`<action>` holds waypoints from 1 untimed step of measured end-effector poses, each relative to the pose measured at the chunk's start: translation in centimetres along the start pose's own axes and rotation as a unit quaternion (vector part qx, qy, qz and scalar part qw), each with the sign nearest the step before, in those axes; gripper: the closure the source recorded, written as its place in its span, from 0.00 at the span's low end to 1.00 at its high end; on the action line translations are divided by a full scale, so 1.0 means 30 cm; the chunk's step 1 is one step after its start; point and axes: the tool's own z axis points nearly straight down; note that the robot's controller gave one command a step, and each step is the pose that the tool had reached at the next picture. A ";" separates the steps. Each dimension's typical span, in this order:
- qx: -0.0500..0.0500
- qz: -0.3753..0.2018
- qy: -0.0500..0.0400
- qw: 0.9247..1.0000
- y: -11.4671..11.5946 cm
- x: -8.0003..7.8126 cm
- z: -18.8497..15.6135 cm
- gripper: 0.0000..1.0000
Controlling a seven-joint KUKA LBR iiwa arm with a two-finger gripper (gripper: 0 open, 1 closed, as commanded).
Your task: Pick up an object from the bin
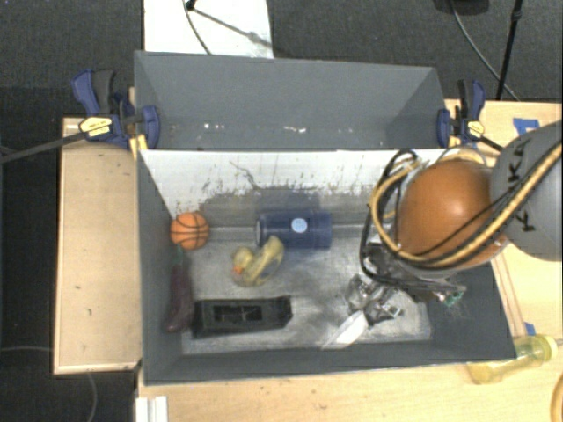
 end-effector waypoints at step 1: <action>0.002 0.000 -0.002 1.000 -0.004 -0.005 -0.053 1.00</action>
Offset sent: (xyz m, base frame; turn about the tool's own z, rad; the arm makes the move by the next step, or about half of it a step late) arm -0.0001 0.0001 0.0052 0.0000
